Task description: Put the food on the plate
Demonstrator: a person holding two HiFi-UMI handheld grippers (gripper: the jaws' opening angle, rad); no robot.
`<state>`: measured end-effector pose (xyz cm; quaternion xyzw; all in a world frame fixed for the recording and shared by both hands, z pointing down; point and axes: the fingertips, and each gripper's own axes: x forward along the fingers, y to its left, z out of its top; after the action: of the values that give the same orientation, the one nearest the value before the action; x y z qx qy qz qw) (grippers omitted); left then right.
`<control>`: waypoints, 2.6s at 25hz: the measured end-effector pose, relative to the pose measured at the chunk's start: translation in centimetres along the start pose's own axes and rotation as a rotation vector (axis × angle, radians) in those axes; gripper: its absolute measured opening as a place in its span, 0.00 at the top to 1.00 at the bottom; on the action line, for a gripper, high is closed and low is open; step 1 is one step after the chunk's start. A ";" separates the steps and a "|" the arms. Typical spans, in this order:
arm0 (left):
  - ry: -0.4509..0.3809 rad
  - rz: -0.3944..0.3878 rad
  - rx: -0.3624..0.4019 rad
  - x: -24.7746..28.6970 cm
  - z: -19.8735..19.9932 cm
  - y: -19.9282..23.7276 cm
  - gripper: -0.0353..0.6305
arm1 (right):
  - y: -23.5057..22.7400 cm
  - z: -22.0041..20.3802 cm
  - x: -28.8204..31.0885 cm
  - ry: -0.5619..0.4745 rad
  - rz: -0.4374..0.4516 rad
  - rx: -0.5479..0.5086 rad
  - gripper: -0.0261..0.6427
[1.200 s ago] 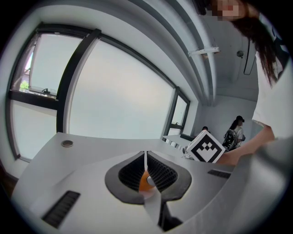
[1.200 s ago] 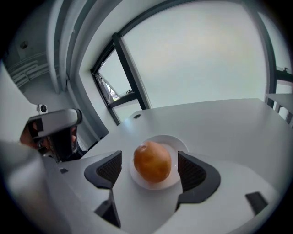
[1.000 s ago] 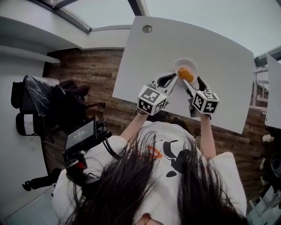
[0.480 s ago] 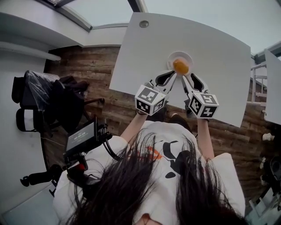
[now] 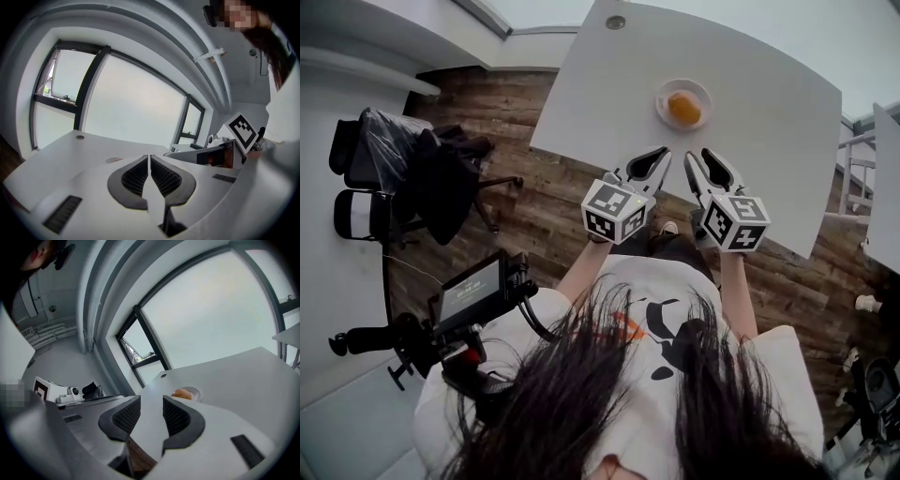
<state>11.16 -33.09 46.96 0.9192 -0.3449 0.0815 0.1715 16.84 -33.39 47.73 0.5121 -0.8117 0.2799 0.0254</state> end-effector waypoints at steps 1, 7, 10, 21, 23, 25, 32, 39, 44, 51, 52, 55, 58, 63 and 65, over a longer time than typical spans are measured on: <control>-0.003 0.007 0.006 -1.0 0.0 -0.6 0.94 | 0.7 -0.2 -0.7 -0.002 0.005 -0.002 0.73; -0.015 0.039 0.001 -3.8 0.3 -1.2 0.94 | 2.8 -1.2 -1.8 0.011 0.028 0.019 0.73; 0.008 0.036 0.006 -4.0 -0.7 -1.1 0.94 | 2.5 -1.7 -1.5 0.008 0.025 0.039 0.73; 0.045 -0.002 0.032 -4.2 -2.3 -2.1 0.94 | -0.3 -3.1 -2.0 -0.021 -0.039 0.096 0.73; 0.044 -0.014 0.040 -4.6 -2.3 -2.0 0.94 | -0.1 -3.2 -2.3 -0.040 -0.054 0.102 0.73; 0.034 -0.035 0.046 -6.6 -2.0 -1.0 0.94 | 2.1 -3.4 -2.1 -0.064 -0.074 0.109 0.73; 0.014 -0.148 0.098 -14.9 -1.5 2.4 0.94 | 11.3 -5.4 -1.1 -0.141 -0.165 0.122 0.73; 0.029 -0.248 0.108 -19.4 -3.3 2.2 0.94 | 15.7 -7.3 -3.2 -0.206 -0.249 0.126 0.73; 0.053 -0.300 0.085 -21.4 -5.0 1.6 0.94 | 17.9 -9.0 -5.3 -0.216 -0.308 0.133 0.73; 0.054 -0.350 0.071 -22.9 -6.3 -1.2 0.94 | 19.1 -11.5 -8.3 -0.207 -0.350 0.147 0.73; 0.053 -0.351 0.070 -23.0 -6.4 -1.6 0.94 | 19.2 -11.7 -8.7 -0.205 -0.350 0.147 0.73; 0.046 -0.340 0.066 -23.4 -6.4 -2.3 0.94 | 19.5 -12.2 -9.6 -0.201 -0.346 0.145 0.73; 0.033 -0.318 0.059 -24.2 -6.5 -3.3 0.94 | 20.2 -13.0 -11.1 -0.196 -0.334 0.147 0.73; 0.012 -0.288 0.051 -26.9 -8.0 -8.0 0.94 | 21.3 -15.4 -16.0 -0.191 -0.299 0.138 0.73; 0.021 -0.276 0.045 -27.3 -8.4 -8.6 0.94 | 21.4 -15.8 -16.5 -0.176 -0.288 0.138 0.73</control>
<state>-3.83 -7.35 45.25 0.9607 -0.2116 0.0743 0.1637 2.72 -5.47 46.41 0.6459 -0.7080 0.2827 -0.0411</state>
